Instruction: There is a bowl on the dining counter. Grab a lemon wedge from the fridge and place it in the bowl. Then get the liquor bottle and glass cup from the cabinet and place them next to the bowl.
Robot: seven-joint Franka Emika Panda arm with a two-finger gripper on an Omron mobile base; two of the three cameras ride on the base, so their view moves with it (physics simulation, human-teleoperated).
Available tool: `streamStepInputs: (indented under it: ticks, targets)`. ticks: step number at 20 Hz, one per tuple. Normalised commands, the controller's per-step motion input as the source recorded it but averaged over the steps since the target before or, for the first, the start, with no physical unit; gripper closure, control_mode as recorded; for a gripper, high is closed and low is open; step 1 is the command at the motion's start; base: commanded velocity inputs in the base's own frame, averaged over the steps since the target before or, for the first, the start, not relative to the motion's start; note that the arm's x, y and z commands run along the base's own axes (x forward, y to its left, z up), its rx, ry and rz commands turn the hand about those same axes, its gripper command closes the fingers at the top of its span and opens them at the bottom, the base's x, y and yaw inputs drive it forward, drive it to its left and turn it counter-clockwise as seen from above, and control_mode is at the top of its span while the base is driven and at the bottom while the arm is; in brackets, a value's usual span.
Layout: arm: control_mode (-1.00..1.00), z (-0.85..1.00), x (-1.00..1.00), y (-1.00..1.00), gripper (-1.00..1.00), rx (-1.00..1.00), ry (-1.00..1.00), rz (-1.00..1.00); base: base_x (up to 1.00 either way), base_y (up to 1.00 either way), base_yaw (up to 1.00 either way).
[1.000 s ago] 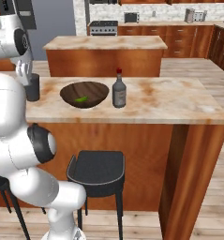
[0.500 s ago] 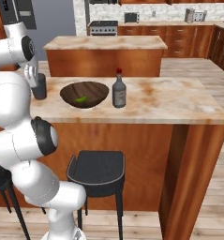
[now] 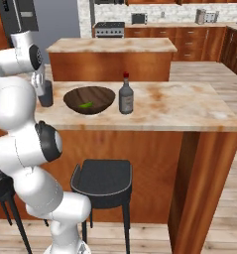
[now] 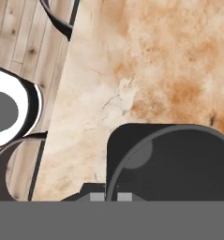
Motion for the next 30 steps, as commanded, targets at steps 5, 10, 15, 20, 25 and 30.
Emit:
streamStepInputs:
  ticks: [5,10,15,20,25,30]
  targets:
    - [-1.0,-0.22,0.18,0.02,1.0,0.0,0.01,0.0,0.0,0.0,0.0]
    - [-1.0,-0.25,0.11,0.1,1.0,0.0,0.01,0.0,0.0,0.0,0.0]
    - [-1.0,-0.22,0.17,0.16,1.0,0.0,0.0,0.0,0.0,0.0,0.0]
    - [-1.0,-0.25,0.25,0.16,1.0,0.0,0.0,0.0,0.0,0.0,0.0]
    - [-1.0,-0.26,0.19,0.15,1.0,0.0,0.0,0.0,0.0,0.0,0.0]
    - [-1.0,-0.15,-0.04,0.03,-1.0,0.0,-0.03,0.0,0.0,0.0,0.0]
